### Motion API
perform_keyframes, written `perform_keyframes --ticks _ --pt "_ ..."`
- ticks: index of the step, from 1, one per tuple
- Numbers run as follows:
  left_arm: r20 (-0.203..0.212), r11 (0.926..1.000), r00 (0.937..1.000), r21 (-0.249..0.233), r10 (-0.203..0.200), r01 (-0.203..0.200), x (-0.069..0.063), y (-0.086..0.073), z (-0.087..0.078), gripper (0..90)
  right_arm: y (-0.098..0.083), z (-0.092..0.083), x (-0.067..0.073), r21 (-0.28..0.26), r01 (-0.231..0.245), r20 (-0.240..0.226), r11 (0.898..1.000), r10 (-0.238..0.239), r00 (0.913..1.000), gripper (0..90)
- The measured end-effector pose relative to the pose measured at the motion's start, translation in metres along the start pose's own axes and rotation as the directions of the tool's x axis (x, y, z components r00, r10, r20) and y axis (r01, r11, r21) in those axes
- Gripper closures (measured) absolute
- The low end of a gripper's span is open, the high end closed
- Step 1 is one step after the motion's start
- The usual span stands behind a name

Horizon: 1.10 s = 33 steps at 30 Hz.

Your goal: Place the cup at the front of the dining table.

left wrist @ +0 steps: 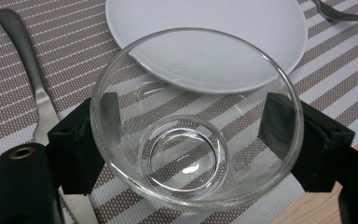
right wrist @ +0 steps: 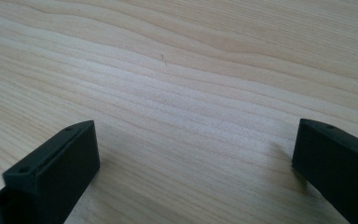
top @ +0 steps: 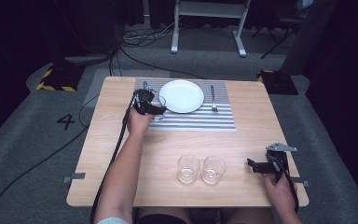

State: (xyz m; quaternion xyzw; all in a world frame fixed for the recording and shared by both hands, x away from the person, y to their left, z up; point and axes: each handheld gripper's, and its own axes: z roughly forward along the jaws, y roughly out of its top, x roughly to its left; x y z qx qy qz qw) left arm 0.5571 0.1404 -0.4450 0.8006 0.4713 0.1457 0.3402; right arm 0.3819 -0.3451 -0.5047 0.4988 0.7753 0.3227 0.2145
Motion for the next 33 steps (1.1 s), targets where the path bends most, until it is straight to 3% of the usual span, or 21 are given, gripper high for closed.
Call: perform_keyframes --ticks 5,10,14,18,23,31,33 --pt "-0.019 0.9991 0.9991 0.015 0.039 -0.039 0.0 -0.002 0.0 18.5 0.0 0.0 0.0 0.0 0.0 0.0 1.0 0.0 1.0 0.6" --pt "-0.022 0.9996 0.9994 -0.008 0.027 -0.027 -0.002 -0.006 0.0 18.2 0.0 0.0 0.0 0.0 0.0 0.0 1.0 0.0 1.0 0.5" --pt "-0.037 0.9977 0.997 -0.007 0.068 -0.068 -0.004 -0.007 0.001 17.5 0.0 0.0 0.0 0.0 0.0 0.002 1.0 0.0 1.0 0.5" --pt "-0.036 0.9986 0.9985 -0.03 0.042 -0.043 -0.005 -0.007 0.001 16.7 0.0 0.0 0.0 0.0 0.001 0.002 1.0 -0.001 1.0 0.5" --pt "-0.015 0.9953 0.9999 -0.097 -0.006 0.004 -0.004 -0.004 -0.005 16.0 0.0 0.0 0.0 0.0 0.001 0.002 1.0 -0.001 1.0 0.5" --pt "-0.031 0.994 0.9995 -0.109 0.005 -0.009 -0.007 -0.001 -0.017 15.4 0.0 0.0 0.0 0.0 0.001 0.0 1.0 -0.001 1.0 0.6" --pt "-0.043 0.9915 0.9988 -0.127 0.023 -0.029 -0.008 -0.001 -0.025 15.4 0.0 -0.001 0.001 0.001 -0.003 -0.001 1.0 0.003 1.0 0.5"
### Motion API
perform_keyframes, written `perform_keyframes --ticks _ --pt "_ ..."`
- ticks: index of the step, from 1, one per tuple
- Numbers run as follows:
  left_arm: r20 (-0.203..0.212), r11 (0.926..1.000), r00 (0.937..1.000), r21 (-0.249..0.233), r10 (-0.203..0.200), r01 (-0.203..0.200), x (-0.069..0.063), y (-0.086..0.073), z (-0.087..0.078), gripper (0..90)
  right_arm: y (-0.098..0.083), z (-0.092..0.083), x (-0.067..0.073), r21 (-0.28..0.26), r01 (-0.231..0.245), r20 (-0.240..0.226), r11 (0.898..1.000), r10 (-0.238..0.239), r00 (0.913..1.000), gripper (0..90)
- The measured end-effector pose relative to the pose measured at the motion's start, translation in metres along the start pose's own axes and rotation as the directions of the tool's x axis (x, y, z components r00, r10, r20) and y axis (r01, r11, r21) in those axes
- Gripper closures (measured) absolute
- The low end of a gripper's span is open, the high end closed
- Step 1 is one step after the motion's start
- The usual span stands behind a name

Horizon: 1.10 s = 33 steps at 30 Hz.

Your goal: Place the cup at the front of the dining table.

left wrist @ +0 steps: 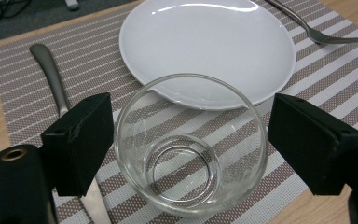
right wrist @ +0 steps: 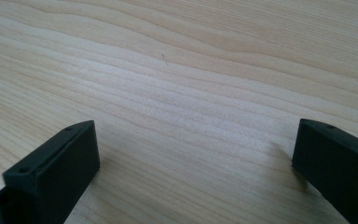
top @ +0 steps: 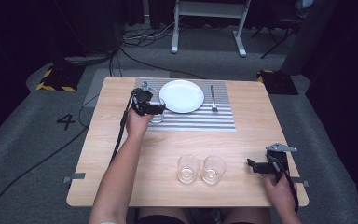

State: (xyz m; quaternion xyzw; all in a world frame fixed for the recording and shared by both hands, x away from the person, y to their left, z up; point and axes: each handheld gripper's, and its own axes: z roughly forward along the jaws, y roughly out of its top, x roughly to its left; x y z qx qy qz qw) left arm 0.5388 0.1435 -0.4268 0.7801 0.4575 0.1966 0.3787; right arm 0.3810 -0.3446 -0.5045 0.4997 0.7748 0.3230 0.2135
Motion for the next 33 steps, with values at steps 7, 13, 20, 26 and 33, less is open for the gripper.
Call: perform_keyframes --ticks 7,13,20,26,33 --pt "0.007 0.9988 1.0 -0.048 0.006 -0.006 -0.002 0.001 -0.022 15.5 0.0 0.0 0.0 0.0 0.001 -0.001 1.0 -0.001 1.0 0.5" --pt "0.026 0.9972 0.9986 -0.06 0.046 -0.044 -0.015 0.003 -0.046 15.5 0.0 0.0 0.0 0.0 0.001 -0.001 1.0 -0.001 1.0 0.6" --pt "0.056 0.9959 0.9981 -0.088 0.026 -0.021 -0.022 0.001 -0.067 15.6 0.0 0.0 0.0 0.001 0.001 -0.001 1.0 -0.001 1.0 0.6" --pt "0.07 0.9961 0.9967 -0.081 0.041 -0.035 -0.028 -0.005 -0.087 15.6 0.0 0.0 0.0 0.001 0.001 -0.002 1.0 -0.001 1.0 0.6" --pt "0.086 0.9945 0.9916 -0.049 0.096 -0.092 -0.039 -0.017 -0.113 15.8 0.0 0.0 0.0 0.0 0.001 -0.002 1.0 -0.001 1.0 0.5"
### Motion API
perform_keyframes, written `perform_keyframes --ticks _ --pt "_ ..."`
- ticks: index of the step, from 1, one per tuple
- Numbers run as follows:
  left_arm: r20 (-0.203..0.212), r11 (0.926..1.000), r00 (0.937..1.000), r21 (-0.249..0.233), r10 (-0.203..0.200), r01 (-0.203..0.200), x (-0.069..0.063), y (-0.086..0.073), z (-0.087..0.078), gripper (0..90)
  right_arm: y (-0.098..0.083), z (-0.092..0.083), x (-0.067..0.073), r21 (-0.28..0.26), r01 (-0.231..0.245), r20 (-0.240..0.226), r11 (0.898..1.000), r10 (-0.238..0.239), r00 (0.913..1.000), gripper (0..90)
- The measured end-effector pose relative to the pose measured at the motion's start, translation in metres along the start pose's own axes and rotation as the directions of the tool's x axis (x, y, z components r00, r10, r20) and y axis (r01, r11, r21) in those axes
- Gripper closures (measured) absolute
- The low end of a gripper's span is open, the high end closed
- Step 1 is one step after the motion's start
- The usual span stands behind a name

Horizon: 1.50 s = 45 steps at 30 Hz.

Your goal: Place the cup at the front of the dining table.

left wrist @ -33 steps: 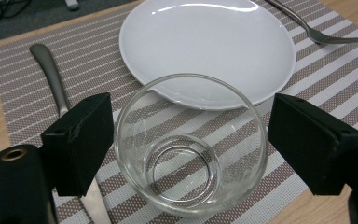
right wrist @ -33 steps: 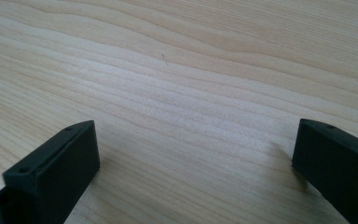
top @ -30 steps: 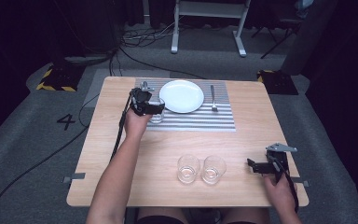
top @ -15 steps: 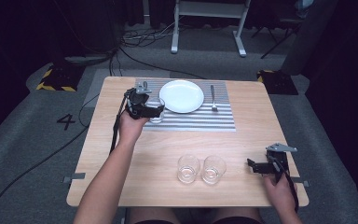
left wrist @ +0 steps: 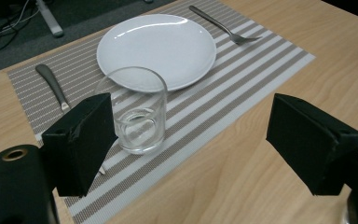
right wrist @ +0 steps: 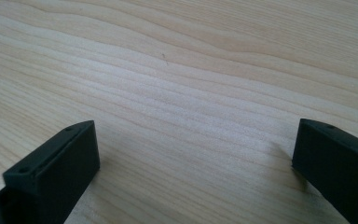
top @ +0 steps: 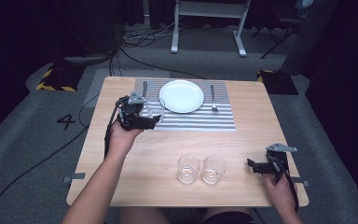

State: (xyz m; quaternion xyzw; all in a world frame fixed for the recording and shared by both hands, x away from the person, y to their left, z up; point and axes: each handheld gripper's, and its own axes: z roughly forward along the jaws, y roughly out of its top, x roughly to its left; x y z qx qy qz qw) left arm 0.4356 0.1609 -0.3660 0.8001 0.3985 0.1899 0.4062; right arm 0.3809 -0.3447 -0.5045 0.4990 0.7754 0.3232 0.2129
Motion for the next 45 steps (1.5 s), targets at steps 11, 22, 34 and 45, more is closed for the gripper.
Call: perform_keyframes --ticks 11,22,34,45 --pt "0.019 0.9998 0.9998 0.021 -0.003 0.002 -0.008 -0.023 -0.035 16.2 0.0 0.0 0.0 0.0 0.0 0.0 1.0 0.0 1.0 0.6" --pt "0.025 0.9961 0.9962 0.026 0.083 -0.084 -0.015 -0.043 -0.068 15.8 0.0 0.0 0.0 -0.001 0.006 -0.001 1.0 -0.006 1.0 0.7" --pt "0.021 0.9953 0.9959 0.037 0.088 -0.089 -0.014 -0.073 -0.089 15.7 0.0 0.0 0.0 -0.002 0.008 -0.001 1.0 -0.008 1.0 0.7" --pt "0.074 0.999 0.9964 0.01 0.042 -0.042 -0.024 -0.108 -0.094 15.7 0.0 0.0 0.0 -0.001 0.005 -0.001 1.0 -0.005 1.0 0.7"
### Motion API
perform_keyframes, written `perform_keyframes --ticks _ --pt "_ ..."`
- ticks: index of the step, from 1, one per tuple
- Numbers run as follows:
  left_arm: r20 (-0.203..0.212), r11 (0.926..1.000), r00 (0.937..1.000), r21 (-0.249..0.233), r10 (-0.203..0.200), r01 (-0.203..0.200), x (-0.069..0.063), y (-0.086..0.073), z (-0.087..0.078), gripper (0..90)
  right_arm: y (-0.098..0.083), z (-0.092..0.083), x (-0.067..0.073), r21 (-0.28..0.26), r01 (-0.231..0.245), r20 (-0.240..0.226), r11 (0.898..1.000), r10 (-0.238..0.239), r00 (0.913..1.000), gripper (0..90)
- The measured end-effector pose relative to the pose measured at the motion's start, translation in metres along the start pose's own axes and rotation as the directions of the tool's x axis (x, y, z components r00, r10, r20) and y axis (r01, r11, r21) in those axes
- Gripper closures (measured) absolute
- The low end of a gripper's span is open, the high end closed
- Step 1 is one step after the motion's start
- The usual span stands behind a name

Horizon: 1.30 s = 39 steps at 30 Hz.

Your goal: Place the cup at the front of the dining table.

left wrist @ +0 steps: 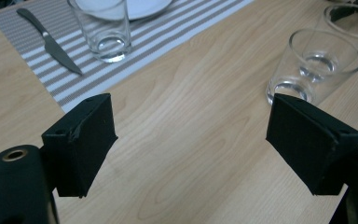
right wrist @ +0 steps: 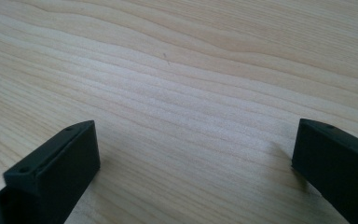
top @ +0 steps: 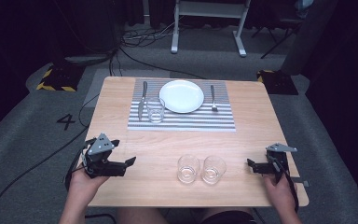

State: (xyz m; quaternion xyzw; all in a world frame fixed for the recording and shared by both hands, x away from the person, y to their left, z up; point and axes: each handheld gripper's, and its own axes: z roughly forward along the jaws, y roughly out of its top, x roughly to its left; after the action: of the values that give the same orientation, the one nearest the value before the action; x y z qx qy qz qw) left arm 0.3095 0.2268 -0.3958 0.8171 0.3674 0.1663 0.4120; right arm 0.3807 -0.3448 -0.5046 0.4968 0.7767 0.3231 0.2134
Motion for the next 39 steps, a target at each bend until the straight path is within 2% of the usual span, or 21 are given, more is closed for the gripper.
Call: perform_keyframes --ticks 3,5,7,8,11,13,15,18,21,22,25,28,29,30,31,32,33,34,37,38,39 --pt "-0.001 0.9999 1.0 0.014 -0.007 0.007 -0.004 -0.012 0.003 15.7 0.0 0.0 0.0 -0.001 0.004 0.0 1.0 -0.004 1.0 0.7" --pt "0.002 0.9998 0.9998 0.006 -0.019 0.019 -0.005 -0.017 0.004 15.7 0.0 0.0 0.0 -0.003 0.004 -0.002 1.0 -0.004 1.0 0.7" --pt "0.009 0.9996 0.9997 0.018 -0.022 0.021 -0.004 -0.018 0.004 15.7 0.0 0.0 0.0 -0.002 0.004 -0.002 1.0 -0.004 1.0 0.7" --pt "0.003 0.9991 0.9994 0.028 -0.033 0.033 -0.004 -0.018 0.004 15.7 0.0 0.0 0.0 -0.003 0.005 -0.002 1.0 -0.005 1.0 0.7" --pt "-0.013 0.9987 0.9993 0.038 -0.034 0.035 -0.003 -0.02 0.004 15.7 -0.001 0.0 0.0 -0.001 0.006 -0.006 1.0 -0.006 1.0 0.7" --pt "0.006 0.9971 0.9992 0.065 -0.04 0.04 -0.004 -0.025 0.012 15.7 -0.001 0.0 0.0 -0.001 0.006 -0.006 1.0 -0.006 1.0 0.7" --pt "0.005 0.9939 0.9992 0.103 -0.04 0.039 -0.004 -0.03 0.017 15.7 -0.001 0.0 0.0 -0.002 0.006 -0.007 1.0 -0.006 1.0 0.7" --pt "-0.002 0.9925 0.9992 0.115 -0.039 0.039 -0.005 -0.032 0.022 15.8 -0.001 -0.001 0.0 -0.001 0.007 -0.007 1.0 -0.007 0.9999 0.7" --pt "-0.003 0.9863 0.9996 0.162 -0.03 0.03 -0.007 -0.035 0.031 15.8 -0.001 -0.001 -0.001 -0.003 0.01 -0.008 1.0 -0.01 0.9999 0.7" --pt "-0.003 0.9863 0.9996 0.162 -0.03 0.03 -0.007 -0.035 0.031 15.8 -0.001 -0.001 -0.001 -0.003 0.01 -0.008 1.0 -0.01 0.9999 0.7" --pt "0.006 0.9803 0.9994 0.195 -0.033 0.031 -0.007 -0.039 0.04 15.8 -0.001 0.0 -0.001 -0.005 0.014 -0.008 1.0 -0.014 0.9999 0.7" --pt "0.0 0.9719 0.9988 0.231 -0.049 0.047 -0.006 -0.045 0.048 15.8 -0.001 0.0 -0.001 -0.005 0.014 -0.008 1.0 -0.014 0.9999 0.7" --pt "0.011 0.969 0.9982 0.241 -0.059 0.054 -0.006 -0.046 0.05 15.8 -0.001 0.0 -0.001 -0.005 0.014 -0.008 1.0 -0.014 0.9999 0.7" --pt "0.003 0.9653 0.9988 0.257 -0.049 0.046 -0.004 -0.047 0.052 15.8 -0.001 0.0 -0.001 -0.005 0.013 -0.008 1.0 -0.014 0.9999 0.7" --pt "0.002 0.962 0.9987 0.269 -0.051 0.048 -0.004 -0.049 0.054 15.8 -0.001 0.0 -0.001 -0.004 0.012 -0.008 1.0 -0.012 0.9999 0.7" --pt "0.002 0.962 0.9987 0.269 -0.051 0.048 -0.004 -0.049 0.054 15.8 -0.001 0.0 -0.001 -0.004 0.012 -0.008 1.0 -0.012 0.9999 0.7" --pt "0.01 0.9575 0.9982 0.283 -0.06 0.054 -0.004 -0.05 0.056 15.8 -0.001 0.0 -0.001 -0.005 0.014 -0.008 1.0 -0.014 0.9999 0.7" --pt "-0.014 0.9531 0.9988 0.299 -0.047 0.049 -0.003 -0.051 0.06 15.8 -0.001 0.0 -0.001 -0.005 0.014 -0.008 1.0 -0.014 0.9999 0.7" --pt "-0.01 0.9492 0.9982 0.309 -0.06 0.06 -0.003 -0.054 0.063 15.8 -0.001 -0.001 -0.001 -0.004 0.012 -0.008 1.0 -0.012 0.9999 0.7" --pt "-0.004 0.9452 0.9982 0.321 -0.06 0.058 -0.003 -0.055 0.065 15.8 -0.001 0.0 -0.001 -0.004 0.013 -0.008 1.0 -0.013 0.9999 0.7" --pt "-0.02 0.944 0.9987 0.326 -0.046 0.05 -0.004 -0.057 0.068 15.7 -0.001 0.0 -0.001 -0.004 0.013 -0.008 1.0 -0.013 0.9999 0.7"
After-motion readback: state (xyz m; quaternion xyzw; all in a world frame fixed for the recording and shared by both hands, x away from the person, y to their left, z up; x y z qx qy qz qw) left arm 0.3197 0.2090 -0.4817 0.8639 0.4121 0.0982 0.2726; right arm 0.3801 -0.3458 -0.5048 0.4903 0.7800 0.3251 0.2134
